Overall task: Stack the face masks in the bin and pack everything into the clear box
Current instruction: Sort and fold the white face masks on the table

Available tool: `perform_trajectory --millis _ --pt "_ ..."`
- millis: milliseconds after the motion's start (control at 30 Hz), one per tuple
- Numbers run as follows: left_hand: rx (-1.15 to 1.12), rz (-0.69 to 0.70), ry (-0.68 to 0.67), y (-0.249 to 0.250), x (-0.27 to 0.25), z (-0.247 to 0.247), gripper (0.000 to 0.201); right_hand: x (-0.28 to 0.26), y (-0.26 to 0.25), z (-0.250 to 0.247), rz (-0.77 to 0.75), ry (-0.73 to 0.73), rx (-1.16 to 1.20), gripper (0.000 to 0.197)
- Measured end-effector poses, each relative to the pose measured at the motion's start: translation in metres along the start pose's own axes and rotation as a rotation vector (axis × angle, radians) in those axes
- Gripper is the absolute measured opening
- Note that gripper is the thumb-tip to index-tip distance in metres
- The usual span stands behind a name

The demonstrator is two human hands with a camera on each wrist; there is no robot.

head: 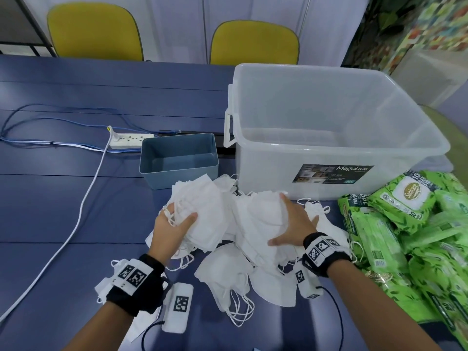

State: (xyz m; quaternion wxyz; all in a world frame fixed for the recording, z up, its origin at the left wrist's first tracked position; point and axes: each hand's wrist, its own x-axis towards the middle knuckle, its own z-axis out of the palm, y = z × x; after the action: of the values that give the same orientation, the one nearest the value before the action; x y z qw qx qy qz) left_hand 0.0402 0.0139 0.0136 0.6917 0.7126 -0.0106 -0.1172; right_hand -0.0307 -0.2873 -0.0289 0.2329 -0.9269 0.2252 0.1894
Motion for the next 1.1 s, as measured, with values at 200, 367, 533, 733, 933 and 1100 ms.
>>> perform_trajectory --millis 200,367,533,733,933,1100 --pt "-0.031 -0.029 -0.018 -0.004 0.000 0.002 0.033 -0.004 -0.014 -0.001 -0.137 0.114 0.027 0.070" --pt "-0.032 -0.031 -0.011 -0.003 0.000 0.005 0.031 -0.029 -0.019 0.013 -0.258 0.185 0.169 0.037" --pt "-0.016 -0.034 0.033 -0.005 0.003 0.000 0.028 -0.067 -0.020 0.048 -0.625 0.136 0.086 0.052" --pt "-0.027 0.029 0.099 0.005 0.002 -0.004 0.021 -0.091 -0.013 0.070 -0.603 -0.164 -0.153 0.074" --pt "-0.057 0.057 0.180 0.017 0.006 -0.007 0.021 -0.070 -0.009 0.048 -0.586 0.108 0.115 0.052" --pt "-0.010 0.057 0.079 0.020 0.001 0.001 0.020 -0.029 -0.013 0.012 -0.188 0.212 -0.065 0.061"
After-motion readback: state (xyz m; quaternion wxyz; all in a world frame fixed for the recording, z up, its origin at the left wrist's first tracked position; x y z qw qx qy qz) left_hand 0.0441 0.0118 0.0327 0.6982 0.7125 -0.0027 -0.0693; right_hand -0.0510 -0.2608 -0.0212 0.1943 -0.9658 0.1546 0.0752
